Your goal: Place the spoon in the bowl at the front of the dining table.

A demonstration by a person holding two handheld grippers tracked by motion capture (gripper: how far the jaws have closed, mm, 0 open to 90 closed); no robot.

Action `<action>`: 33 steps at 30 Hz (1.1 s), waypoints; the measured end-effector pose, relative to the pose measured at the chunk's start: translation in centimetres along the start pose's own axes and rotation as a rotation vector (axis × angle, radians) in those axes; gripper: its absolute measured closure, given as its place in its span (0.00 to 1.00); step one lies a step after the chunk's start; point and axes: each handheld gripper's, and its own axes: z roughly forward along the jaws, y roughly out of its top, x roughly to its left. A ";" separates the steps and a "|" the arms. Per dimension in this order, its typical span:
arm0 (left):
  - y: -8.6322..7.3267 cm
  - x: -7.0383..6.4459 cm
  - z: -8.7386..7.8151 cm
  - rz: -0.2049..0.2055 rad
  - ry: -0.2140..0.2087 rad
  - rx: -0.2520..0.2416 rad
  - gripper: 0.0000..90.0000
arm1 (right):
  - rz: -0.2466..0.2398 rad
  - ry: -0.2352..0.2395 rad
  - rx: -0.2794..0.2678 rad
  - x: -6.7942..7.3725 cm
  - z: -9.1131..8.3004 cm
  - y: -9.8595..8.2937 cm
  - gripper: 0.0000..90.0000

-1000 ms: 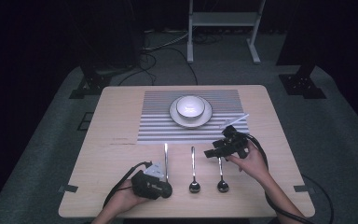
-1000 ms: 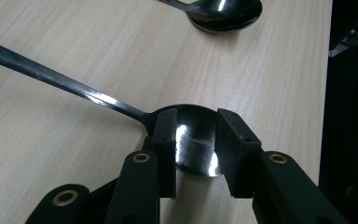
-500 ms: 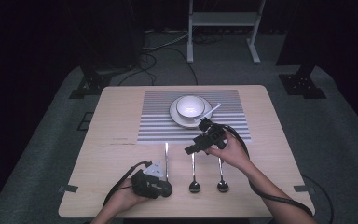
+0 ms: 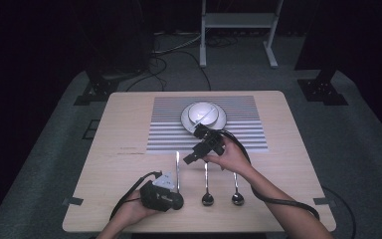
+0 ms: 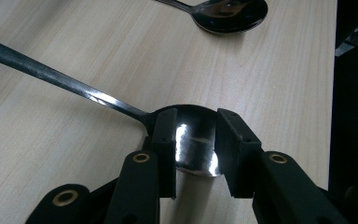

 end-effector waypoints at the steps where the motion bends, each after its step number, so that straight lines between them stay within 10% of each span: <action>1: 0.0 0.0 0.0 0.001 0.000 0.001 0.77 | 0.002 0.007 0.003 0.1 0.3 0.2 0.32; 33: 0.0 0.0 0.0 0.011 0.003 -0.005 0.77 | 0.019 0.058 0.098 -0.9 5.4 2.6 0.46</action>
